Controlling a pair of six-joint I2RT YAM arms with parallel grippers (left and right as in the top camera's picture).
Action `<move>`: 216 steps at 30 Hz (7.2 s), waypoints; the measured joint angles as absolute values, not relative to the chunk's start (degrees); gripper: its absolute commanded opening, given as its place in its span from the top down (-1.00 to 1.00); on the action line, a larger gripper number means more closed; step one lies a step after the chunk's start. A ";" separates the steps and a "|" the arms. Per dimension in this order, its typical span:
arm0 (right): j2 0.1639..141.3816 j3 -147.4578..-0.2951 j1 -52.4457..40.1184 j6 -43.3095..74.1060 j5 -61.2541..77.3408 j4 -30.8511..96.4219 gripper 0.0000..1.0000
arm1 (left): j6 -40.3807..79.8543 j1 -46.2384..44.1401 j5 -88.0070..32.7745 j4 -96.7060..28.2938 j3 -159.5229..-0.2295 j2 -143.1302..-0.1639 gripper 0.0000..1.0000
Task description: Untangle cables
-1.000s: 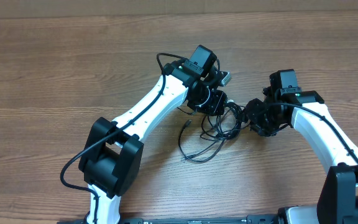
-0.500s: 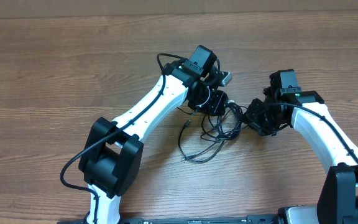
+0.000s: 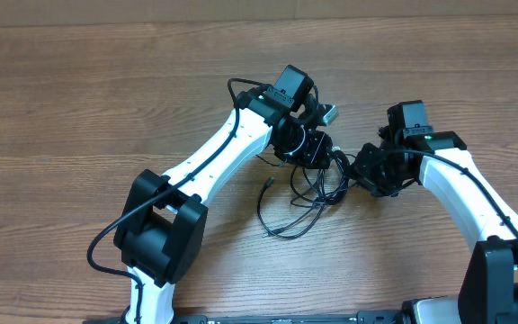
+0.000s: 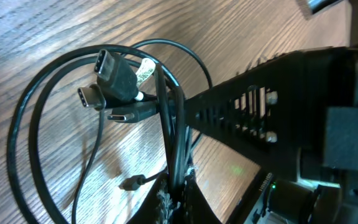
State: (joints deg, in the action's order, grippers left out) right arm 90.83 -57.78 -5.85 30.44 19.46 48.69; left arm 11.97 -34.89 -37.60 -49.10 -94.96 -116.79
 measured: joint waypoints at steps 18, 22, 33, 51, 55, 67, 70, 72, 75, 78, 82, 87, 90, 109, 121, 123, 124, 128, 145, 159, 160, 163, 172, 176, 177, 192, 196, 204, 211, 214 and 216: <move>90.83 -57.41 -7.27 30.57 19.51 48.73 0.80 | 11.97 -34.92 -39.90 -48.18 -94.96 -116.79 0.92; 90.83 -56.14 -7.29 30.70 19.73 48.03 0.92 | 11.97 -34.92 -39.86 -48.25 -94.96 -116.79 0.92; 90.83 -55.79 -7.27 30.74 20.18 45.58 0.92 | 11.84 -34.92 -32.16 -52.21 -94.96 -116.79 0.92; 90.83 -55.66 -2.09 31.20 40.07 27.27 0.93 | 11.81 -34.72 -11.22 -62.81 -94.96 -116.79 0.91; 90.83 -55.66 5.80 31.53 41.74 26.26 0.93 | 11.81 -34.20 -10.09 -62.81 -94.96 -116.79 0.91; 90.83 -55.88 19.66 26.28 42.61 39.99 -0.62 | 11.81 -34.02 -9.43 -60.77 -94.96 -116.79 0.91; 90.91 -55.79 17.12 22.28 41.65 45.54 -0.62 | 11.79 -34.04 -11.35 -58.96 -94.96 -116.79 0.92; 90.91 -55.79 14.74 20.16 40.32 48.10 -0.61 | 11.33 -34.02 -14.35 -57.49 -94.96 -116.79 0.92; 90.91 -55.79 10.33 18.37 37.67 49.89 -0.57 | 9.72 -34.04 -20.36 -55.11 -94.96 -116.79 0.92; 90.91 -55.79 5.32 17.58 34.81 49.67 -0.47 | 8.27 -34.04 -26.28 -53.49 -94.96 -116.79 0.92; 90.91 -55.79 0.25 17.41 31.73 47.90 -0.43 | 6.28 -34.04 -32.71 -52.99 -94.96 -116.79 0.91; 90.91 -55.79 -4.16 18.15 27.97 45.52 -0.15 | 5.34 -34.04 -36.07 -52.93 -94.96 -116.79 0.92; 90.91 -55.79 -5.76 19.16 25.87 45.39 0.31 | 5.34 -34.04 -37.19 -52.93 -94.96 -116.79 0.91; 90.91 -55.79 -6.15 20.97 22.52 44.34 0.55 | 5.30 -34.04 -34.39 -53.87 -94.96 -116.79 0.92; 90.91 -55.79 -6.15 21.04 22.26 44.10 0.47 | 5.32 -34.04 -34.04 -53.98 -94.96 -116.79 0.92; 90.91 -55.79 -6.15 20.99 22.26 44.14 0.49 | 5.32 -34.04 -34.09 -53.98 -94.96 -116.79 0.92; 90.91 -55.79 -6.13 21.02 22.24 44.12 0.54 | 5.30 -34.04 -34.13 -53.98 -94.96 -116.79 0.91; 90.91 -55.79 -6.15 21.04 22.22 43.88 0.62 | 5.30 -34.04 -34.28 -53.98 -94.96 -116.79 0.92; 90.91 -55.79 -6.15 21.02 22.11 43.86 0.53 | 2.76 -34.04 -37.87 -53.98 -94.96 -116.79 0.92; 90.91 -55.35 -6.46 20.99 22.15 43.66 0.52 | 2.76 -34.04 -38.63 -54.00 -94.94 -116.79 0.91; 90.91 -54.81 -6.74 21.02 22.20 43.33 0.52 | 2.76 -34.04 -38.63 -54.00 -94.96 -116.79 0.92; 90.91 -53.36 -7.18 21.04 22.55 42.00 0.52 | 2.76 -34.04 -38.63 -54.02 -94.96 -116.79 0.92; 90.94 -51.16 -7.18 21.08 27.22 39.07 0.63 | 2.74 -34.04 -38.63 -54.02 -94.94 -116.79 0.92; 90.94 -51.16 -7.18 21.04 27.75 39.05 0.92 | 2.74 -34.04 -38.65 -54.02 -94.94 -116.79 0.92; 90.94 -51.16 -7.18 21.21 27.83 39.03 0.92 | 2.76 -34.04 -38.63 -54.04 -94.96 -116.79 0.92; 90.94 -51.09 -6.66 22.39 28.60 34.44 0.92 | 2.79 -34.04 -24.95 -61.45 -94.96 -116.79 0.92; 91.11 -52.88 -3.09 23.40 30.48 33.58 0.92 | 2.79 -34.04 -21.26 -62.67 -94.96 -116.79 0.92; 91.35 -62.26 12.36 25.36 37.58 33.10 0.92 | 2.79 -34.04 -19.40 -62.54 -94.96 -116.79 0.92; 91.35 -63.48 19.92 23.77 36.93 42.17 0.55 | 2.79 -34.04 -18.57 -62.46 -94.96 -116.79 0.92; 91.35 -63.48 19.00 22.50 32.42 47.42 0.46 | 2.79 -34.04 -18.37 -61.84 -94.96 -116.79 0.92; 91.35 -63.42 18.17 21.89 28.82 50.83 0.40 | 2.79 -34.04 -18.35 -61.69 -94.96 -116.79 0.92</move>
State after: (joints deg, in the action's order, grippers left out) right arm 91.35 -63.42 18.17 21.89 28.82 50.83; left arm 2.79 -34.04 -18.35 -61.69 -94.96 -116.79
